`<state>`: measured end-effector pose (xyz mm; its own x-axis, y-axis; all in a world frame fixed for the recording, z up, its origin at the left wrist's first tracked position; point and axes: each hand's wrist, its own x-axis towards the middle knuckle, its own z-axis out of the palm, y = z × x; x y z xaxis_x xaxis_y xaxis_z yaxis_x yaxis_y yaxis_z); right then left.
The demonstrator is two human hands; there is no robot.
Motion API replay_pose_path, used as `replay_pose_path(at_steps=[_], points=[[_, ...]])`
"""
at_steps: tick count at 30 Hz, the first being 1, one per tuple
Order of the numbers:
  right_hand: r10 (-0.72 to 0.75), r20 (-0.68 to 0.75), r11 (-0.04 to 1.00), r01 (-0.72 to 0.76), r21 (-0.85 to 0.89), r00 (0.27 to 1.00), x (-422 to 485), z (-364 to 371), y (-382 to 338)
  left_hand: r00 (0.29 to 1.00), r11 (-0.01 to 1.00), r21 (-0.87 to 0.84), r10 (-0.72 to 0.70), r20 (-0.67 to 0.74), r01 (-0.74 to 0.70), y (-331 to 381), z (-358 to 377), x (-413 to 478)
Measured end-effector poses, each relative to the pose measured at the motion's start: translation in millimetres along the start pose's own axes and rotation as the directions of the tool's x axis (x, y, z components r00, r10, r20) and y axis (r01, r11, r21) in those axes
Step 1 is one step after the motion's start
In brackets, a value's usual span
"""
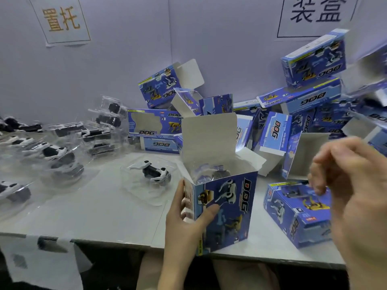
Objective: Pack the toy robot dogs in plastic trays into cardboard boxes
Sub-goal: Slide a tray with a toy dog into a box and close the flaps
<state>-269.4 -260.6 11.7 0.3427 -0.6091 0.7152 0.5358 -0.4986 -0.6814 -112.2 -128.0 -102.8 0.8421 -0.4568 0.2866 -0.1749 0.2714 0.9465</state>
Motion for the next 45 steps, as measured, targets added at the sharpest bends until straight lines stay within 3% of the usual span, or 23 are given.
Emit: replay_pose_path(at_steps=[5,7,9,11,13,16,19,22,25,29,32,34,36,38,40,42,45], points=[[-0.126,0.381,0.947,0.226,-0.23,0.916,63,45,-32,0.994,1.0,-0.011,-0.015,0.112,0.017,-7,-2,5],[-0.06,0.513,0.886,0.282,-0.367,0.857,87,62,-32,0.987,1.0,-0.01,-0.027,0.156,0.029,-7,-2,8],[0.143,0.627,0.79,0.293,-0.539,0.766,99,75,-20,0.983,0.999,-0.037,-0.03,0.179,0.037,-7,0,9],[0.456,0.654,0.636,0.294,-0.714,0.603,92,85,5,0.982,0.998,-0.053,-0.02,0.188,0.031,-8,2,8],[0.642,0.6,0.503,0.328,-0.8,0.478,76,90,32,0.983,0.998,-0.066,-0.008,0.183,0.02,-9,3,8],[0.667,0.594,0.519,0.293,-0.803,0.449,66,90,46,0.984,0.996,-0.086,0.021,0.177,-0.006,-6,4,7],[0.651,0.62,0.559,0.276,-0.782,0.437,65,85,42,0.991,0.99,-0.066,0.125,0.052,-0.122,8,5,6],[0.649,0.62,0.584,0.233,-0.777,0.441,64,82,41,0.941,0.941,0.022,0.338,0.008,-0.338,32,6,12],[0.647,0.604,0.567,0.236,-0.789,0.465,63,81,40,0.879,0.856,0.204,0.454,0.144,-0.475,48,7,21],[0.663,0.575,0.542,0.223,-0.811,0.48,61,81,41,0.831,0.733,0.394,0.461,0.311,-0.554,54,-2,30],[0.669,0.586,0.592,0.149,-0.792,0.456,66,79,35,0.81,0.674,0.451,0.459,0.366,-0.585,61,-11,35],[0.647,0.595,0.627,0.111,-0.771,0.477,66,75,32,0.804,0.649,0.476,0.452,0.387,-0.594,67,-11,36],[0.579,0.584,0.651,0.108,-0.751,0.57,61,69,30,0.802,0.625,0.506,0.425,0.419,-0.595,72,-8,35],[0.403,0.509,0.715,0.085,-0.694,0.761,54,60,32,0.793,0.554,0.567,0.407,0.454,-0.609,78,-5,33],[0.183,0.286,0.766,0.046,-0.641,0.941,46,45,32,0.78,0.403,0.673,0.401,0.48,-0.62,85,2,29],[0.137,0.051,0.799,-0.08,-0.596,0.989,38,29,32,0.764,0.212,0.762,0.407,0.501,-0.613,93,15,23],[0.317,-0.045,0.816,-0.296,-0.497,0.947,16,12,41,0.754,0.004,0.812,0.374,0.54,-0.584,99,40,12]])
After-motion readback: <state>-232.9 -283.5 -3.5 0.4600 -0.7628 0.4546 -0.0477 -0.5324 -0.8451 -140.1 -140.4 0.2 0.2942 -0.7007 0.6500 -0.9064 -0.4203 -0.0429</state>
